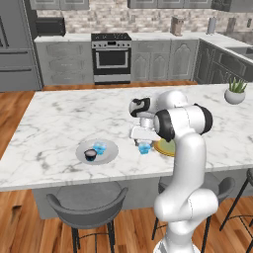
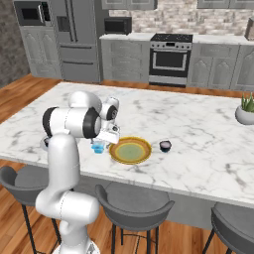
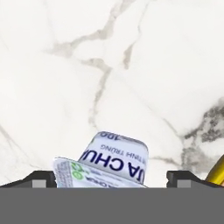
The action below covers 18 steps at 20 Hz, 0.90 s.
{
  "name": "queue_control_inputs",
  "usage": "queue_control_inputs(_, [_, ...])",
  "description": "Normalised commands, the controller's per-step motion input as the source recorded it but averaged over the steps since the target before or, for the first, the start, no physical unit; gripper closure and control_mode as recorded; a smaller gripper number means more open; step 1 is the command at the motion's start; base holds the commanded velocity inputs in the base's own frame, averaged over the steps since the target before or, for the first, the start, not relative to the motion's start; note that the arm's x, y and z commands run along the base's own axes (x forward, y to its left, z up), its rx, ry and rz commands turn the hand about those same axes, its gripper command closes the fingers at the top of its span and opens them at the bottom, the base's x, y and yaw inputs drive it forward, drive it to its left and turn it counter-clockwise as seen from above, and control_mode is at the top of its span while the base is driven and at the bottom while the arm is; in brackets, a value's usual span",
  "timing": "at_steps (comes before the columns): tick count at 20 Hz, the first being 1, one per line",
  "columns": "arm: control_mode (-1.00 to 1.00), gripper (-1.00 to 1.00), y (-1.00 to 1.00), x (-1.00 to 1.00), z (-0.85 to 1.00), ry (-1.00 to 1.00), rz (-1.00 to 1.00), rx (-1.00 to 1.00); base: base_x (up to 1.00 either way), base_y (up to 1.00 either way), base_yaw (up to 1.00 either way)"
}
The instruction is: Place two yogurt containers on each plate.
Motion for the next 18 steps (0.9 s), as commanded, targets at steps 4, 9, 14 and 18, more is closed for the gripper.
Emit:
queue_control_inputs(4, [-1.00,-1.00,0.05,-0.09,-0.03,-0.04,0.00,0.00,0.00,0.00,0.00])
queue_control_inputs(9, [-1.00,-1.00,0.08,-0.11,-0.08,-0.03,0.00,0.00,0.00,0.00,0.00])
queue_control_inputs(14, [-1.00,1.00,0.04,-0.13,-0.09,-0.03,0.00,0.00,0.00,0.00,0.00])
queue_control_inputs(18, [-1.00,1.00,0.02,-0.11,-0.05,-0.03,0.00,0.00,0.00,0.00,0.00])
